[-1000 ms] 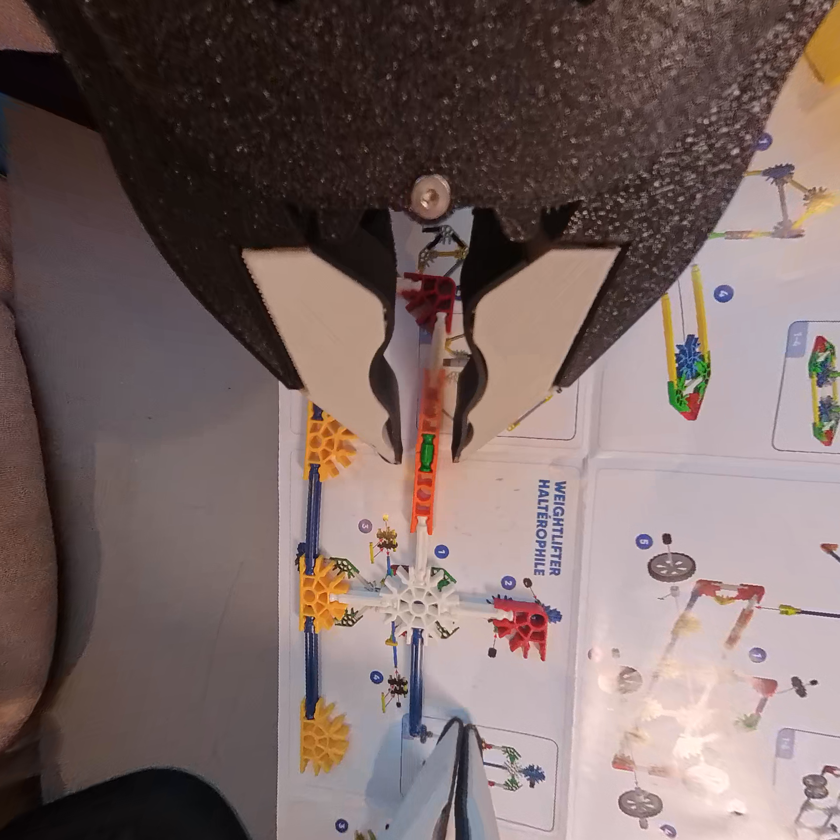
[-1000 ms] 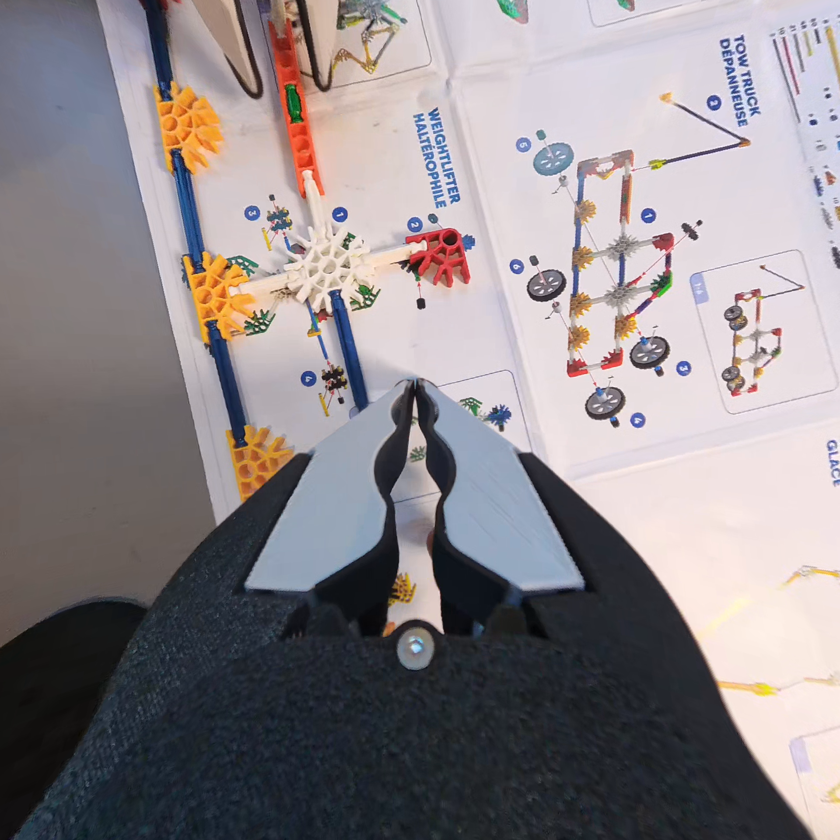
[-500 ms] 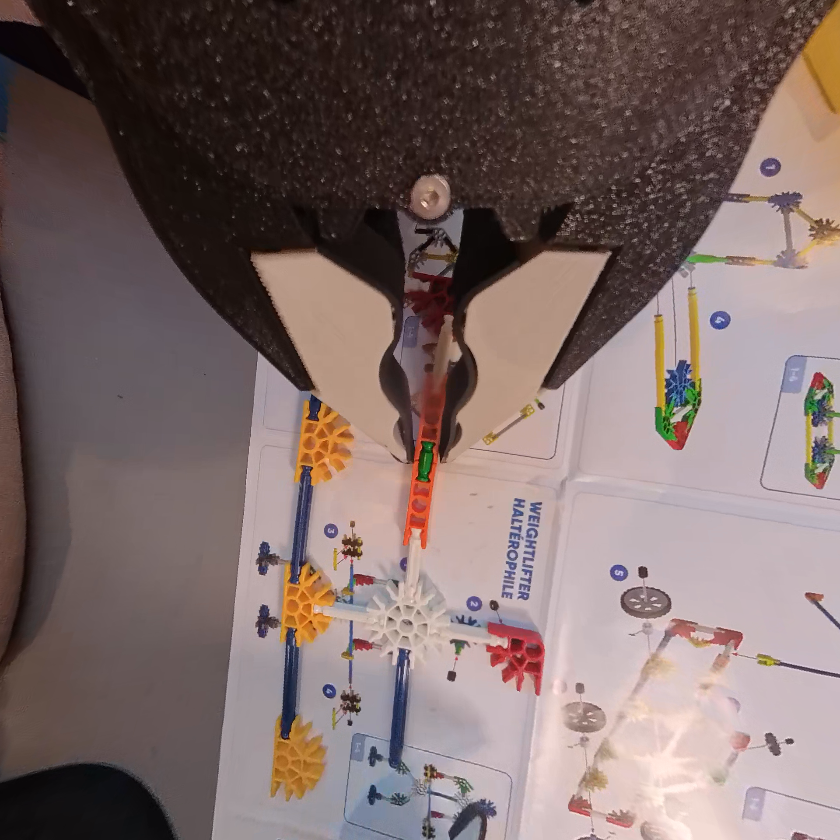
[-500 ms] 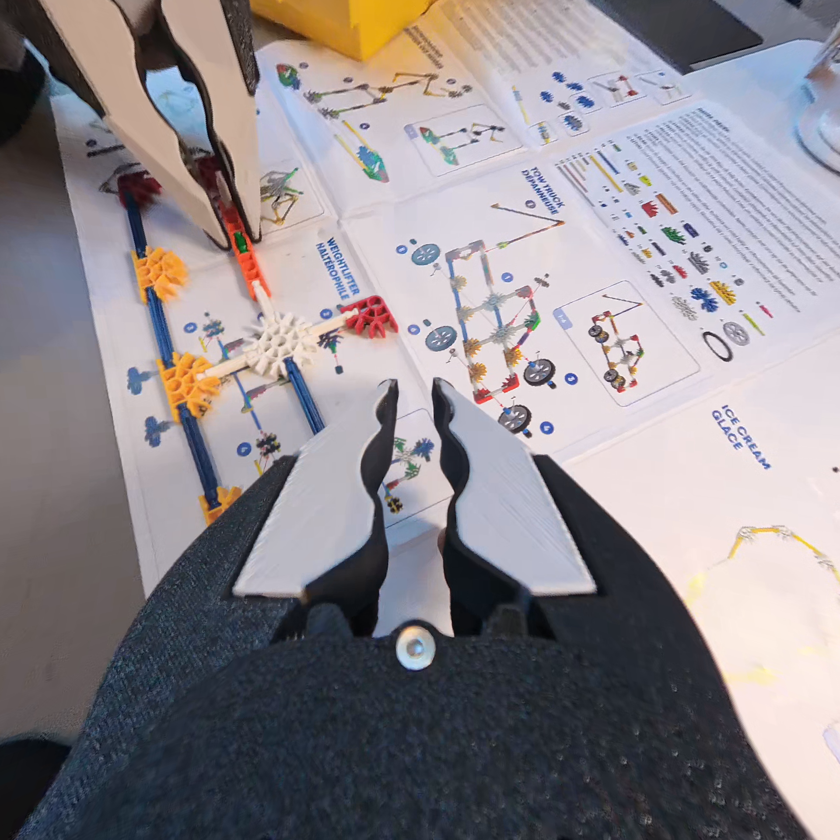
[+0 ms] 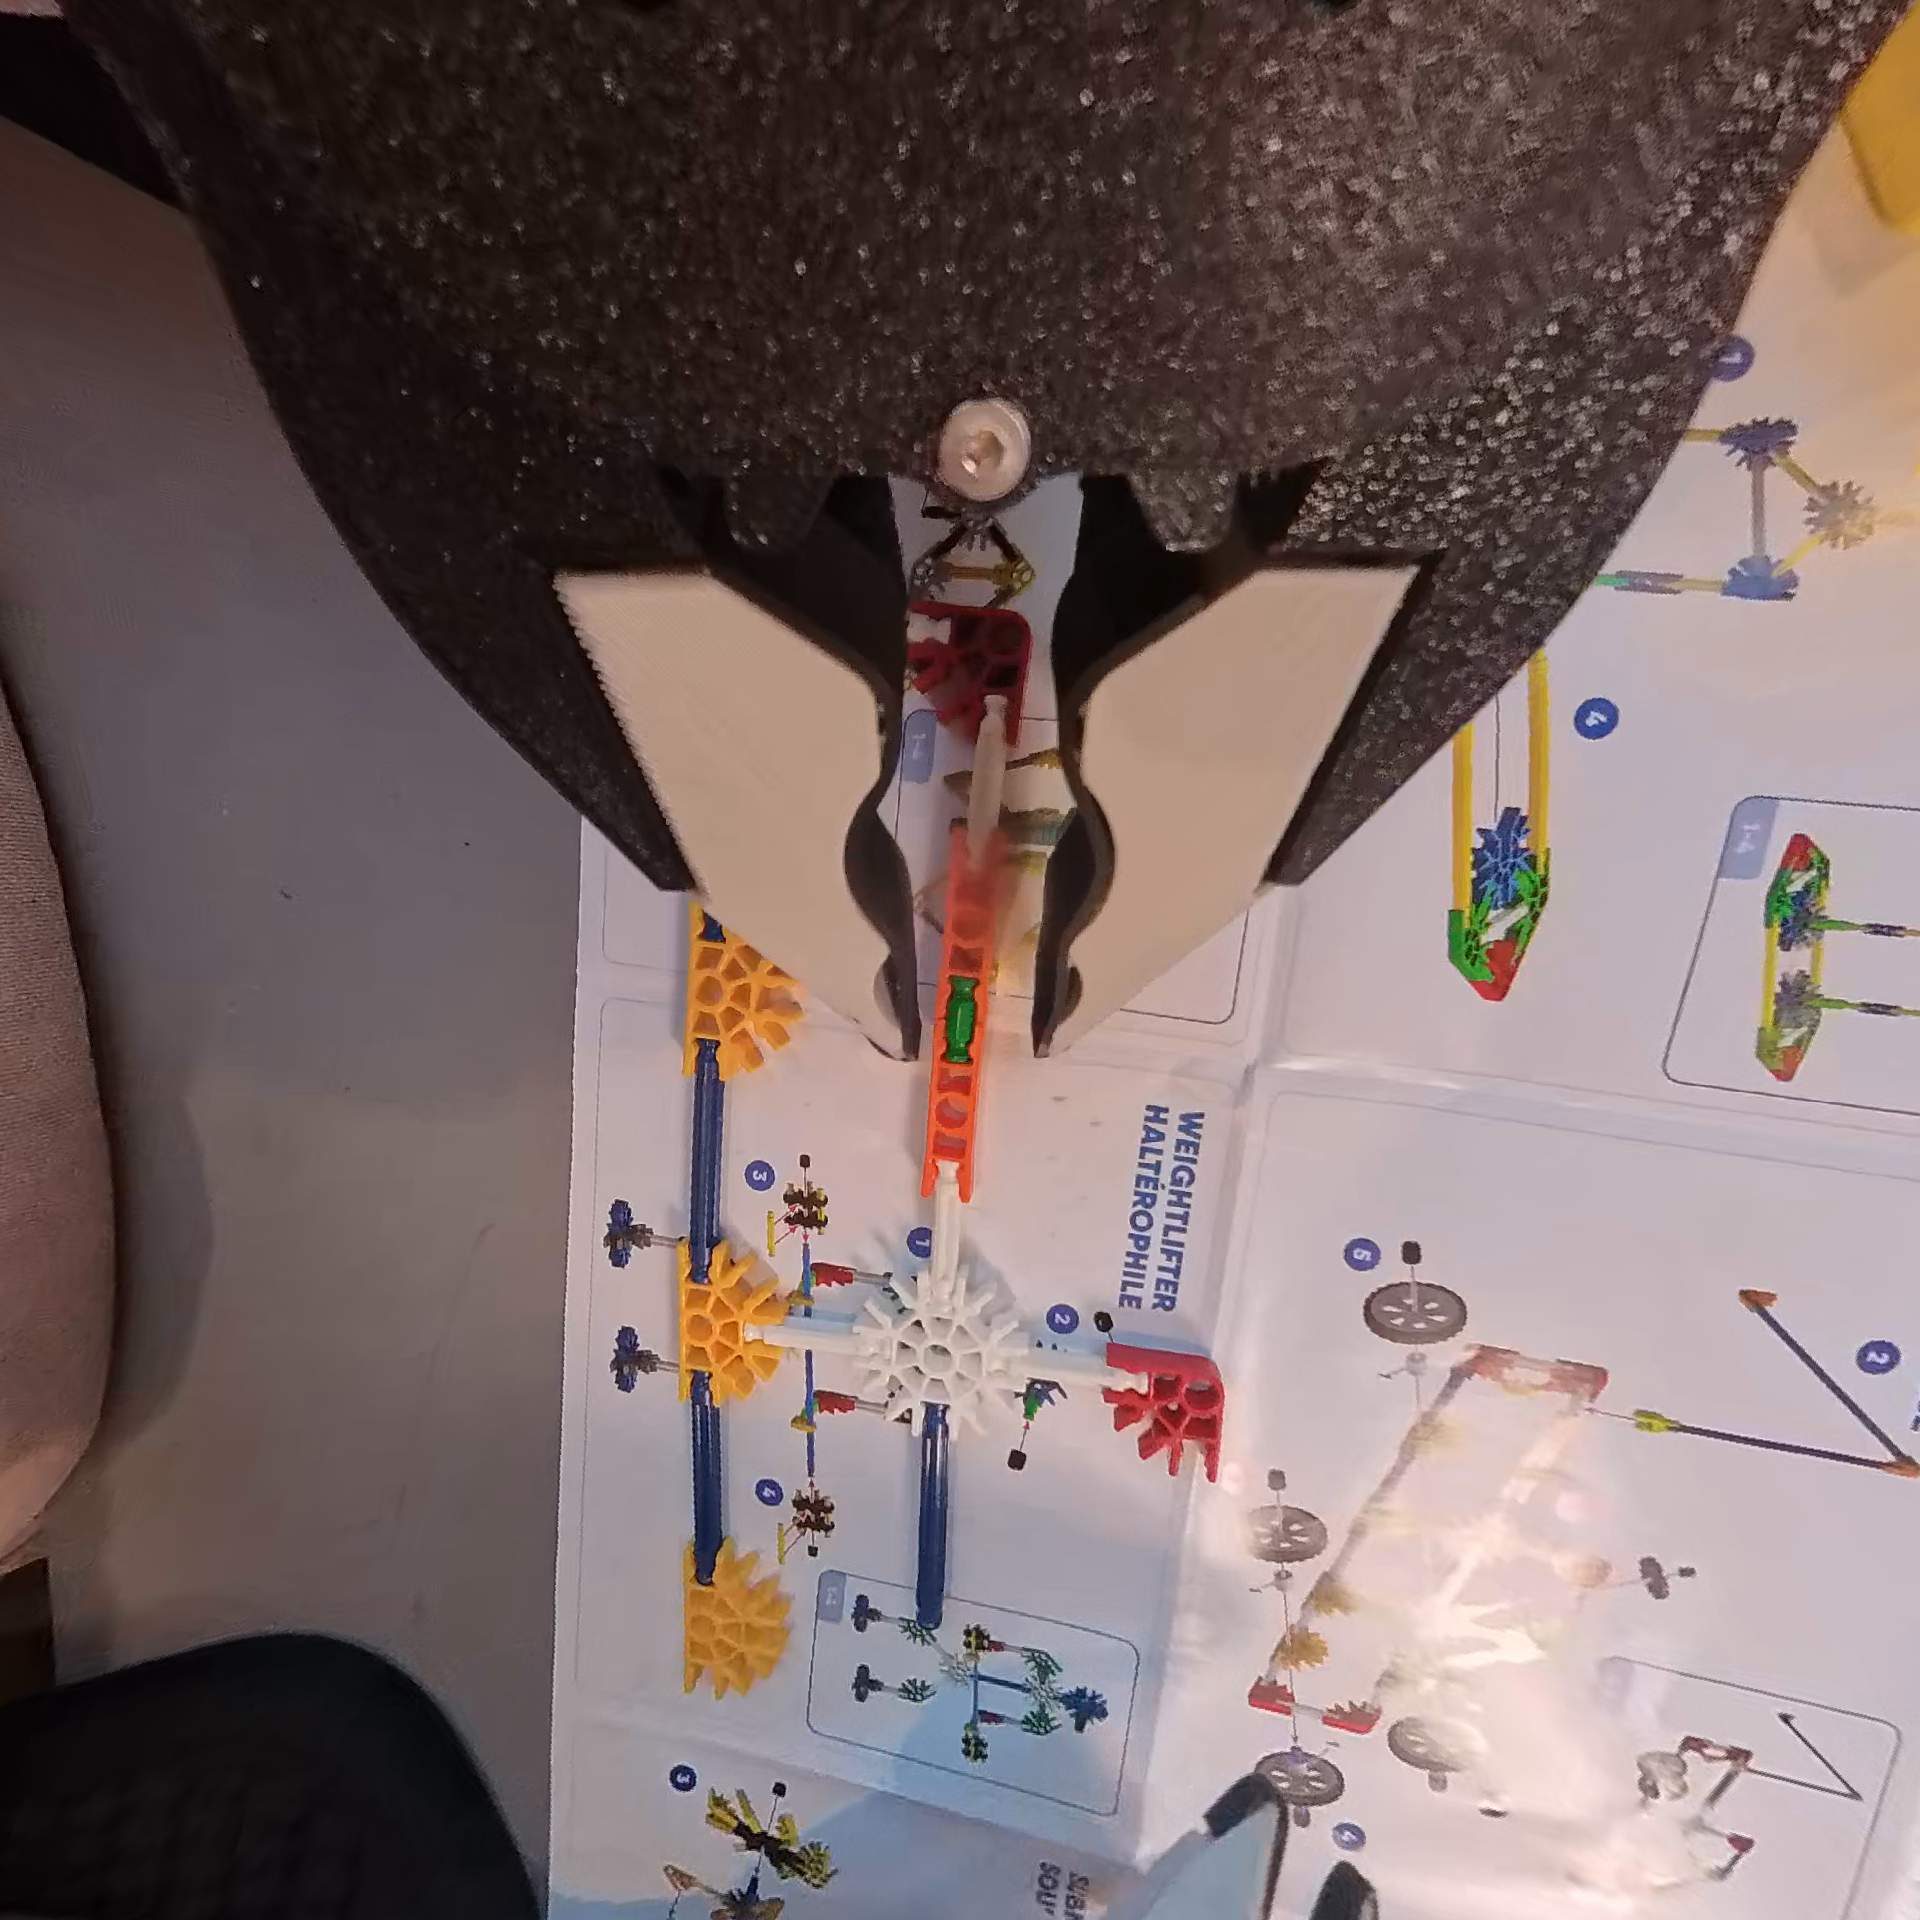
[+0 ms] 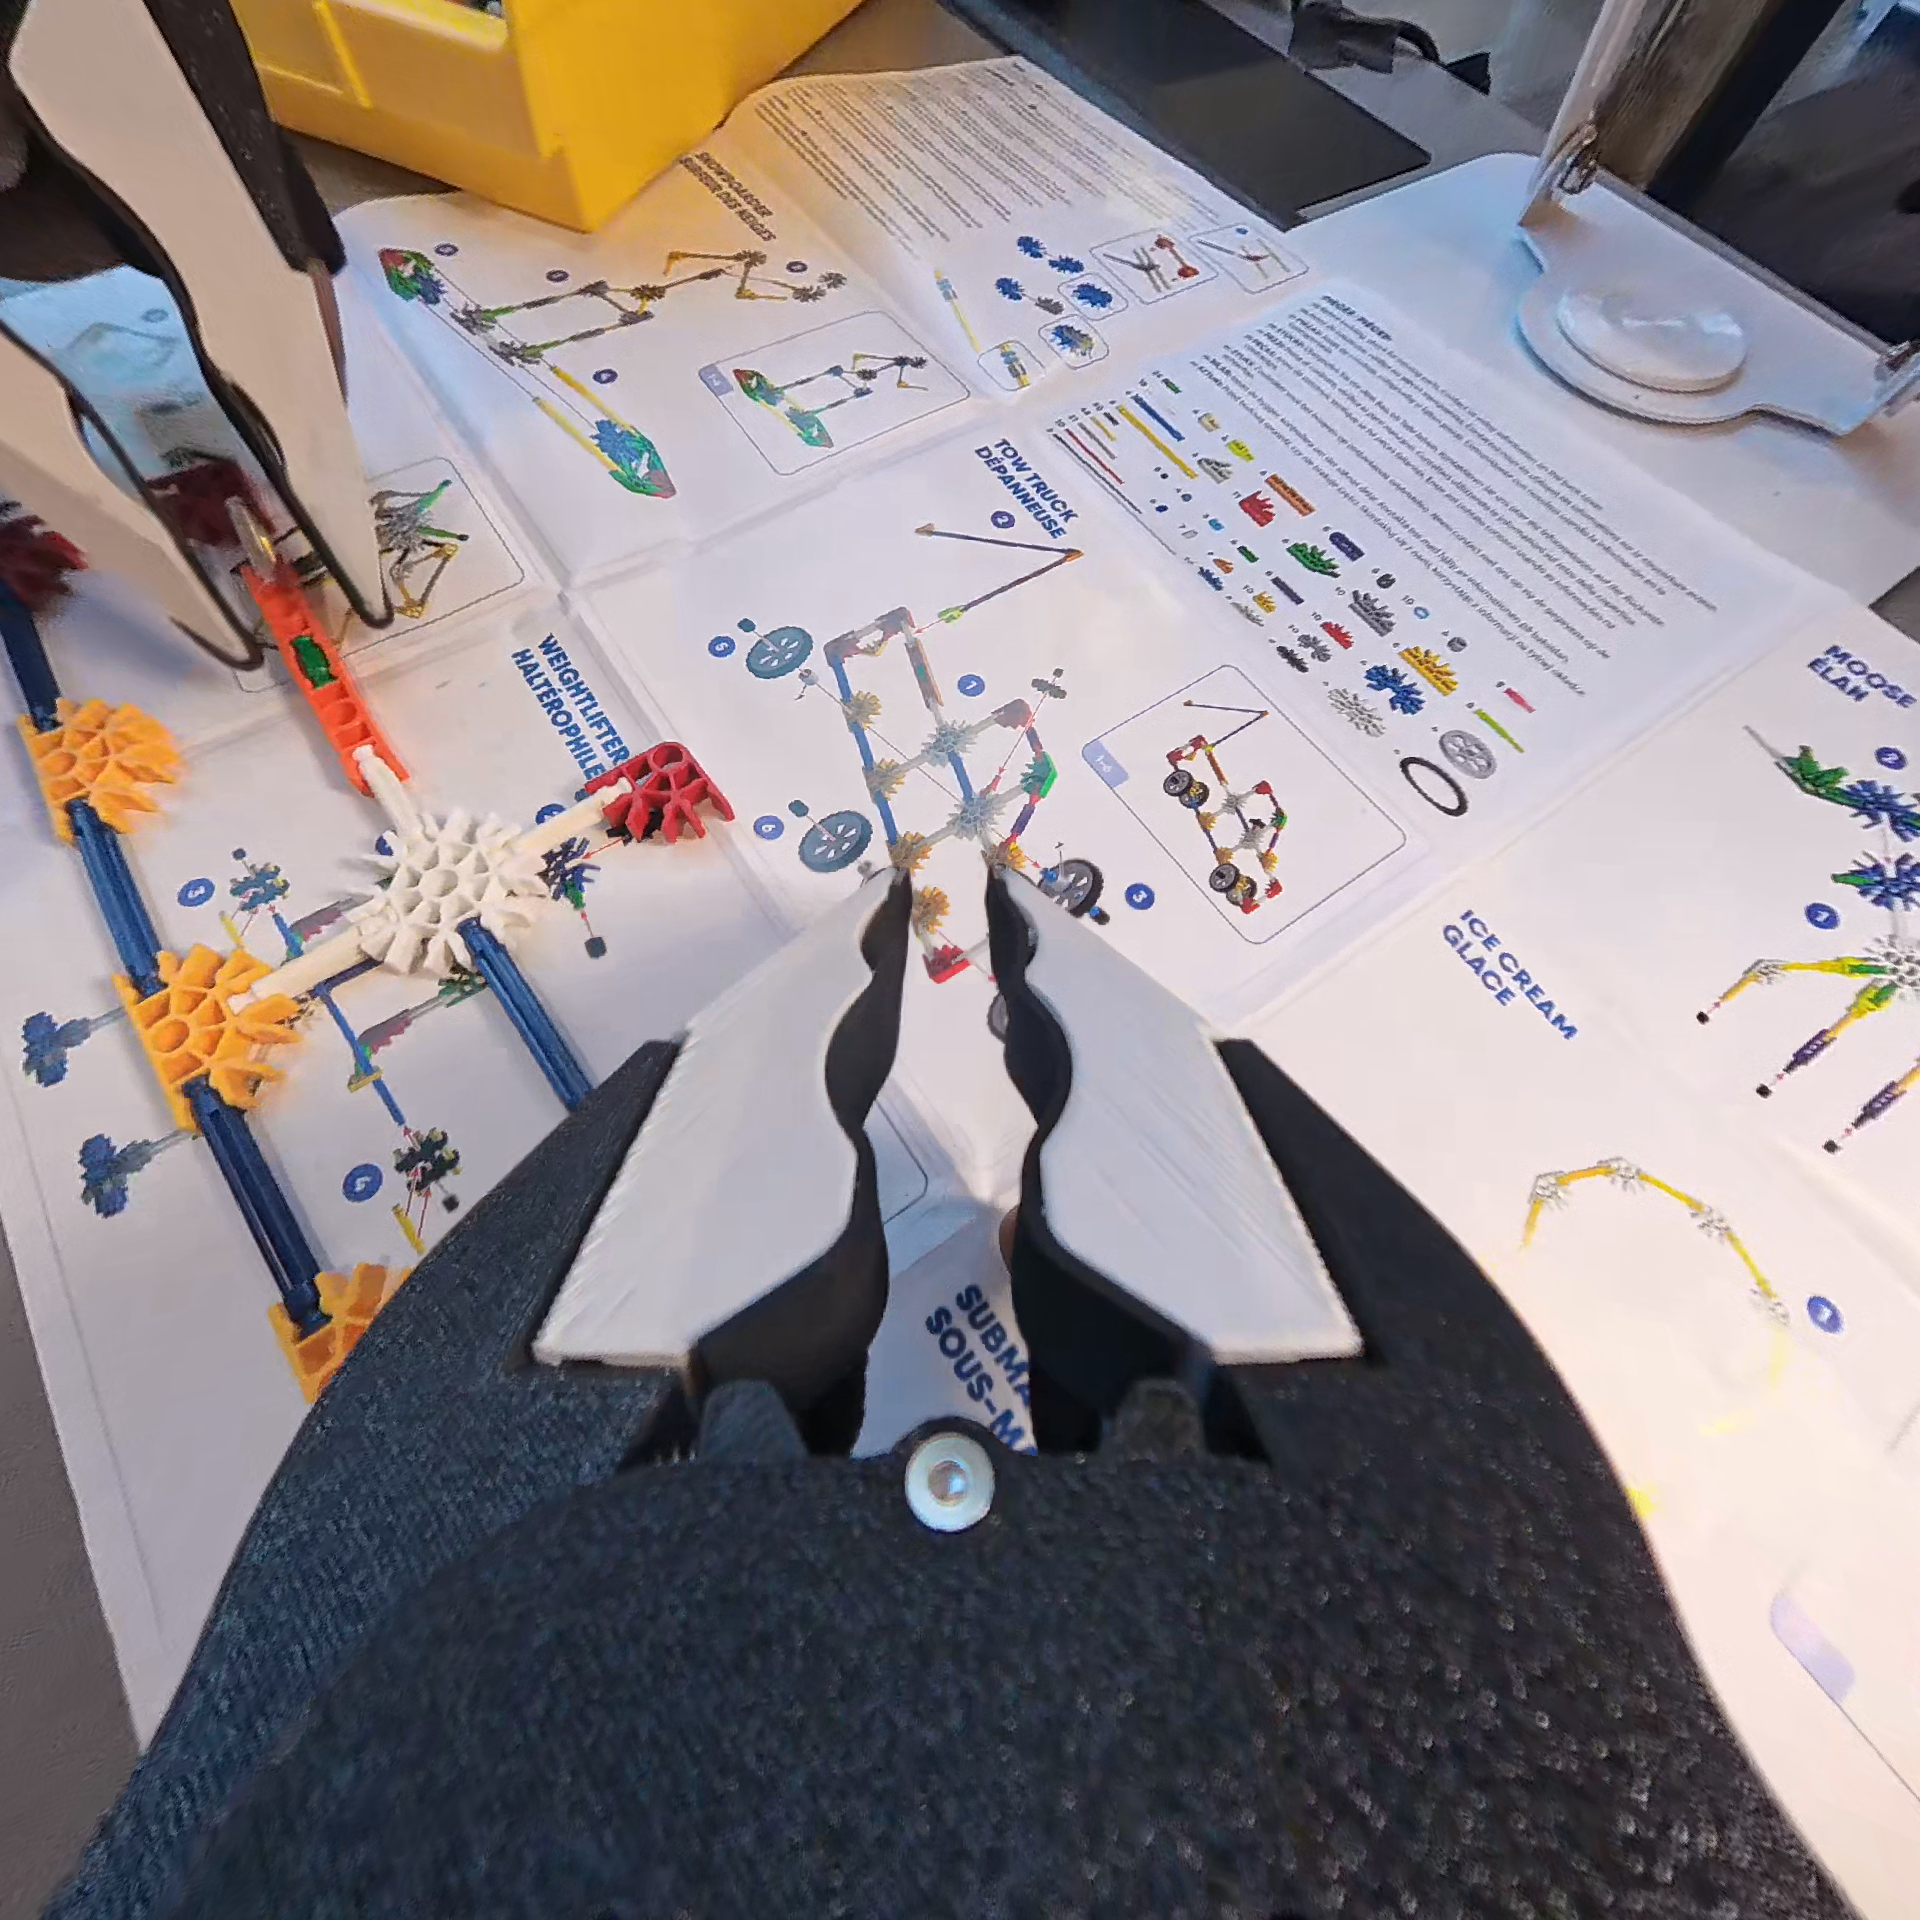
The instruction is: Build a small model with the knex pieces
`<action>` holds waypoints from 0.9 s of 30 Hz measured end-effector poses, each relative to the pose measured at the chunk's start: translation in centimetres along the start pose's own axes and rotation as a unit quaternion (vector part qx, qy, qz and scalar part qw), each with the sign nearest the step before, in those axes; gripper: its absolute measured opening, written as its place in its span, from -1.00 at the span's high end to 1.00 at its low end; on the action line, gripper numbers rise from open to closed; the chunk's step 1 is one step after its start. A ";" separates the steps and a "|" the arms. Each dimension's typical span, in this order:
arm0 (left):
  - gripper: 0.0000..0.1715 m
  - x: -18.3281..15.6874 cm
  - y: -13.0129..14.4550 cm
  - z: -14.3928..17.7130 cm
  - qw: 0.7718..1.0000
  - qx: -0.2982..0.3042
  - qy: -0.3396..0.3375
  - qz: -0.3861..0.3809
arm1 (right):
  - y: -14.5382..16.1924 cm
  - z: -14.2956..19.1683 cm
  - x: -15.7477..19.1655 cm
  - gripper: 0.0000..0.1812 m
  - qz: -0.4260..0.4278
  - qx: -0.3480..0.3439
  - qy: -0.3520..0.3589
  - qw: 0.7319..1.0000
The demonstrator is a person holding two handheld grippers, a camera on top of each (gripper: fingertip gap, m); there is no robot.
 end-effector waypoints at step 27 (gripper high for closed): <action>0.64 9.1 -4.0 2.0 0.935 -0.186 -0.276 0.118 | -1.0 -3.7 -2.9 1.00 0.018 0.060 0.001 0.998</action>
Point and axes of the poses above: each gripper's, where its closed fingertips meet, z back along the fingers, y out of its underside, x = y × z across the jaws, the point moved 1 cm from there along z, back along the fingers, and after that the axes turned 10 degrees about -y, right-handed, at the moved point
